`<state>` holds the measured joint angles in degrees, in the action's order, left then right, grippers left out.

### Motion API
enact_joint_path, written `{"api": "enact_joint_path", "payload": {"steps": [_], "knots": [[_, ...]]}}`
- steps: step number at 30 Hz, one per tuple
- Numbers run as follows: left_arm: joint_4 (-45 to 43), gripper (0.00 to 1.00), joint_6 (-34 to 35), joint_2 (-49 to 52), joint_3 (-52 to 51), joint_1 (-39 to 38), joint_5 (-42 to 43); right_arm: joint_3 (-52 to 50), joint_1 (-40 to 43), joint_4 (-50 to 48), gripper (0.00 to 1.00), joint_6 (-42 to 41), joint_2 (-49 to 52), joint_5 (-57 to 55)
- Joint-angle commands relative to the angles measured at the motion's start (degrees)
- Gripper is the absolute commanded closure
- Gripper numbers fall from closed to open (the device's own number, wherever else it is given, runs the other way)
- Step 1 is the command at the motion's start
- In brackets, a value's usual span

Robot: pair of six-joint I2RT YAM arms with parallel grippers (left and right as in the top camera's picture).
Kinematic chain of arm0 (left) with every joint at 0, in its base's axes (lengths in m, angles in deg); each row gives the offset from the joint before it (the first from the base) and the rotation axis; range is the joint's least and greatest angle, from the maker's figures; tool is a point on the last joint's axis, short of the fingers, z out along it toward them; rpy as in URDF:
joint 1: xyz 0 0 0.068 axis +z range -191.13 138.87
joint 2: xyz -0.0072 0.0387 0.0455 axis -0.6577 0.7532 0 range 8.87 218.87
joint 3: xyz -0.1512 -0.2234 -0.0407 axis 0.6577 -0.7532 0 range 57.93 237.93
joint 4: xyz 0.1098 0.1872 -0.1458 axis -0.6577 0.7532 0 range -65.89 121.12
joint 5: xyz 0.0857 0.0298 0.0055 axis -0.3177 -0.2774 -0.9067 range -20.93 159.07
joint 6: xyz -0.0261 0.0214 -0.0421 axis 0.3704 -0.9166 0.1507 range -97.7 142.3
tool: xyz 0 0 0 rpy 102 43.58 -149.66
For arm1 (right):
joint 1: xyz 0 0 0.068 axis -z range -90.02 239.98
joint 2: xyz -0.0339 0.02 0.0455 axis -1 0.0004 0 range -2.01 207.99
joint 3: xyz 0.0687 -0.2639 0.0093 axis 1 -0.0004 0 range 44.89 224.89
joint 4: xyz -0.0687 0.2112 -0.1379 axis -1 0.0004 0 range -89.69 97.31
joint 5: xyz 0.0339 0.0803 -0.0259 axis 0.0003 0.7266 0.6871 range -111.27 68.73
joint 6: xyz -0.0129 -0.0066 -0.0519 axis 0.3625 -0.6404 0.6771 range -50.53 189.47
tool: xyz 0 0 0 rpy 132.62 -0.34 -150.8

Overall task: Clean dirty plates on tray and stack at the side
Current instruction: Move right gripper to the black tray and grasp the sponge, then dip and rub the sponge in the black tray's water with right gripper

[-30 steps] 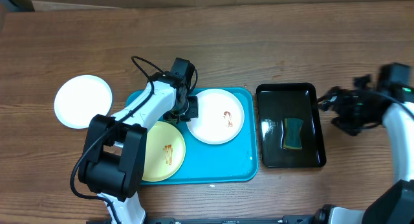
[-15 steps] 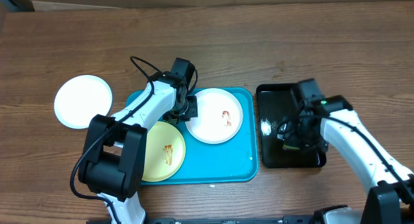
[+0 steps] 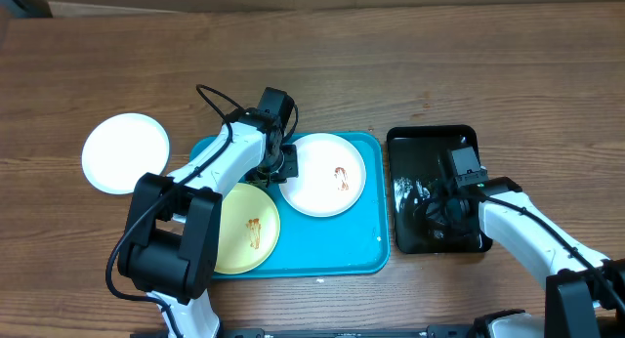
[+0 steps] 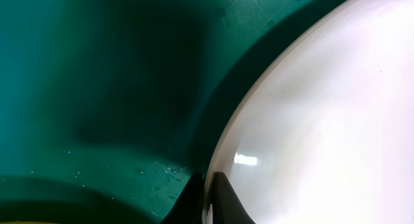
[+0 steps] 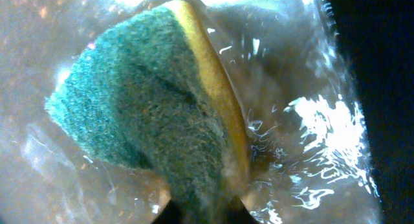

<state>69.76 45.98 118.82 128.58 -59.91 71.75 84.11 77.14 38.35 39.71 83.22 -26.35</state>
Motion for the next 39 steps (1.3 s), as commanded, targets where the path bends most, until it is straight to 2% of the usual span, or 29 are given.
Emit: {"api": "enact_joint_path", "payload": {"steps": [1,2,3,5,6,10,25,26,27,28,29,32,33,34,35,36,39], "knots": [[0.42,0.96,0.79,0.28,-0.44,0.00,-4.13,0.83,-0.26,2.51,0.91,4.31,0.04,2.82],[0.42,0.96,0.79,0.28,-0.44,0.00,-4.13,1.99,-0.26,3.89,0.82,5.27,0.04,2.84],[0.42,0.96,0.79,0.28,-0.44,0.00,-4.11,3.06,-0.26,5.11,0.69,5.64,0.04,2.89],[0.42,0.96,0.79,0.28,-0.46,0.00,-4.11,5.77,-0.26,8.52,0.38,5.95,0.04,2.91],[0.37,0.96,0.79,0.28,-0.55,0.00,-4.13,6.91,-0.26,9.64,0.32,6.49,0.04,2.86],[-0.09,0.96,0.76,0.31,-0.92,0.00,-4.13,8.81,-0.26,8.26,0.21,9.31,0.07,2.12],[-0.79,0.96,0.74,0.31,-1.16,0.00,-4.20,3.58,-0.26,-2.56,0.22,9.40,0.07,-0.02],[-0.79,0.96,0.74,0.31,-1.16,0.00,-4.20,3.08,-0.26,-3.23,0.28,9.40,0.07,0.00],[-0.79,0.96,0.74,0.31,-1.16,0.00,-4.20,2.69,-0.26,-3.76,0.47,9.42,0.07,0.00],[-0.76,0.96,0.72,0.31,-1.16,0.00,-4.22,2.62,-0.26,-3.98,0.81,9.44,0.07,0.00],[-0.81,0.96,0.74,0.31,-1.16,0.00,-4.20,2.73,-0.26,-4.28,0.96,9.49,0.07,0.00],[-0.94,0.96,0.74,0.31,-1.16,0.00,-4.20,5.27,-0.26,-3.30,0.96,10.36,-0.02,0.04],[-0.94,0.96,0.74,0.31,-1.16,0.00,-4.22,6.56,-0.26,-1.99,0.81,10.32,-0.04,0.04],[-0.94,0.95,0.74,0.31,-1.16,0.00,-4.22,8.07,-0.26,-0.31,0.49,10.32,-0.04,0.15],[-0.92,0.93,0.74,0.31,-1.18,0.00,-4.22,9.68,-0.26,1.84,0.35,10.32,-0.04,0.22],[-0.94,0.92,0.74,0.31,-1.18,0.00,-4.22,11.06,-0.26,4.20,0.32,10.32,-0.04,0.15],[-0.92,0.90,0.74,0.31,-1.18,0.00,-4.22,11.98,-0.26,8.70,0.32,10.32,-0.04,0.02]]}}
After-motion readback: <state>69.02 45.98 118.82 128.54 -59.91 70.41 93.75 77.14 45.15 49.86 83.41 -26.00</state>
